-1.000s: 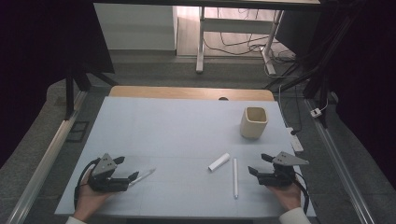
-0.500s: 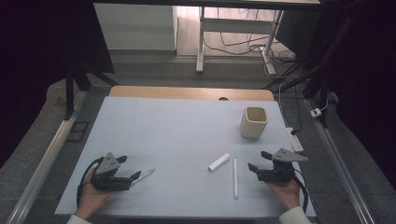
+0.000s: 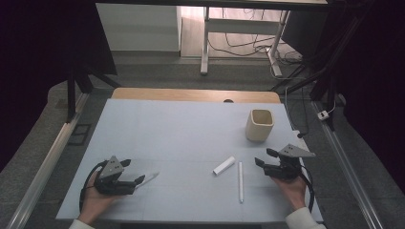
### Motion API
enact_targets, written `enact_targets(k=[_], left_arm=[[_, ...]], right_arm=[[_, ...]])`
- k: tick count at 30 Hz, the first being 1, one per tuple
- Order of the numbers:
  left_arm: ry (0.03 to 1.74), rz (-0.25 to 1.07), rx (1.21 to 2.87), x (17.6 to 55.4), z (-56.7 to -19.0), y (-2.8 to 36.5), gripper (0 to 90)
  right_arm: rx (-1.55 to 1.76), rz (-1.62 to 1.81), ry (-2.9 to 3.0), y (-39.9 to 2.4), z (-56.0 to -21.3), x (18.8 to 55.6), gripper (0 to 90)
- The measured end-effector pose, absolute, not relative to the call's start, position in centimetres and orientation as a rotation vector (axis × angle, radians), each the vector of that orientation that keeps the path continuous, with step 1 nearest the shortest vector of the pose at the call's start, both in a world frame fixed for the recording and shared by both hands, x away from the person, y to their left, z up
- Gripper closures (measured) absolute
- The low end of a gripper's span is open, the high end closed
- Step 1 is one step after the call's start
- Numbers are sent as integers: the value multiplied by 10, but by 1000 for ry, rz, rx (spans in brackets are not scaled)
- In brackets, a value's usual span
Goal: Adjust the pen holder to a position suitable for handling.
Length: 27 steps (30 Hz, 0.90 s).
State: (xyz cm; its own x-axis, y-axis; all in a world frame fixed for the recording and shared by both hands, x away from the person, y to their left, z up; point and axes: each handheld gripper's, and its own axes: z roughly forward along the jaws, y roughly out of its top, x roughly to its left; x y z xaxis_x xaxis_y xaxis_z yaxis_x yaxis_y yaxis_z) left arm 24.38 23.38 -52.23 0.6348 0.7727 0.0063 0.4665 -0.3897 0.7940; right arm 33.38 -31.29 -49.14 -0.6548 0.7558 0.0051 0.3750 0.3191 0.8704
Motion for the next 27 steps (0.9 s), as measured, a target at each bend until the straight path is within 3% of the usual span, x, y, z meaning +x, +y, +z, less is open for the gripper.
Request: enact_targets(k=[9,15,24,27], left_arm=[[960,481,2053,244,-523,236,191],[962,480,2056,243,-524,236,191],[965,482,2064,245,-525,234,191],[966,481,2062,244,-525,234,190]], right_arm=[[1051,1247,2155,-317,-490,345,398],[1090,1223,2131,-325,-488,354,497],[1167,1157,2071,-335,-492,364,709],[1131,1167,2089,-337,-492,367,877]])
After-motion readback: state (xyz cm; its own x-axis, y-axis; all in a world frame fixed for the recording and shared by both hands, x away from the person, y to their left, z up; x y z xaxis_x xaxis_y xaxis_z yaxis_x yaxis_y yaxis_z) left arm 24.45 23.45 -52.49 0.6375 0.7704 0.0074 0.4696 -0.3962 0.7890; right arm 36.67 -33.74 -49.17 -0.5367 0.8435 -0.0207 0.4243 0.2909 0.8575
